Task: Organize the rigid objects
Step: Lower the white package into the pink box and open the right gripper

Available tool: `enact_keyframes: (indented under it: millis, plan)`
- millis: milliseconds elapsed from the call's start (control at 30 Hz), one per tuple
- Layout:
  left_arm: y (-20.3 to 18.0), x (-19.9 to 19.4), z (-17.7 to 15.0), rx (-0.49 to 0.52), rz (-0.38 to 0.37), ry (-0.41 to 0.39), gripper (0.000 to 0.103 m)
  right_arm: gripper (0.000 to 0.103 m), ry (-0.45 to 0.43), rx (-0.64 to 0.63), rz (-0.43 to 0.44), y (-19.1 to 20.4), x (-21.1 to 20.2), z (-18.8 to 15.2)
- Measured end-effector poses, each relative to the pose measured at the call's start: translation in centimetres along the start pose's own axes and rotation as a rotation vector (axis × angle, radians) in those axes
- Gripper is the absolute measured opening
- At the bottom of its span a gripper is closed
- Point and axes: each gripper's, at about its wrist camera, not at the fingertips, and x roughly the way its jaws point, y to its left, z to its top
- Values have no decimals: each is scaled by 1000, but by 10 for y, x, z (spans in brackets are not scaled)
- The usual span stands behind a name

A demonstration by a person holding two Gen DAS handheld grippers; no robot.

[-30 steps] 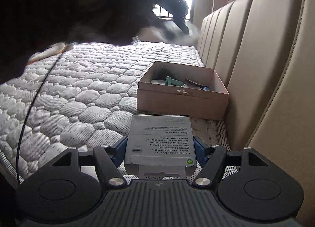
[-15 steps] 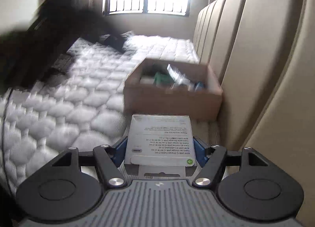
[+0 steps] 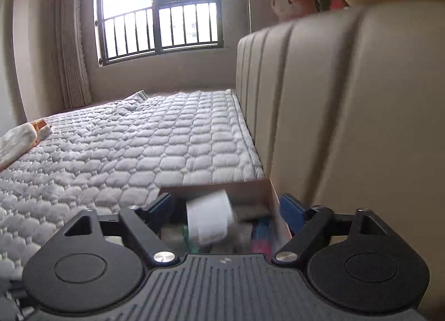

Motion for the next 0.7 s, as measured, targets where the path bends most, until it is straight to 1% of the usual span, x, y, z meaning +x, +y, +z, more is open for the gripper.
enact_keyframes:
  millis: [33,100,200,233,300,333,400,433,500,533,633,667,700]
  plan:
    - [-2,2,-3,0,-3,5,28,92,6,-13,-13,0,-3,-11]
    - [-7,3,-12,-9,-11,-10,28,92,26,-36,-28,-3,-12,-38]
    - [-12,3,-35,-57,-18,-67,28,93,78,-57,5,-10,-18,-85]
    - [-13,6,-43,-79,-19,-73,28,93,96,-74,4,-9,-18,-100]
    - [-15,12,-56,-120,-30,-62,28,93,117,-112,-24,-8,-13,-128]
    - [-17,16,-61,-127,-29,-57,28,93,124,-152,-22,-5,-11,-140]
    - [-23,20,-68,-112,-4,-55,28,93,132,-219,-61,4,-7,-159]
    - [-26,21,-70,-100,10,-62,28,93,125,-238,-86,9,-5,-164]
    - [-30,22,-72,-82,28,-74,28,93,103,-232,-124,11,-1,-169]
    - [-31,22,-73,-74,33,-79,28,93,101,-219,-121,10,0,-168]
    - [-32,26,-77,-48,52,-80,28,93,122,-163,-72,7,0,-164]
    - [-32,27,-78,-41,58,-82,30,93,133,-142,-65,5,2,-164]
    - [-32,27,-79,-38,63,-87,30,93,144,-127,-68,3,4,-164]
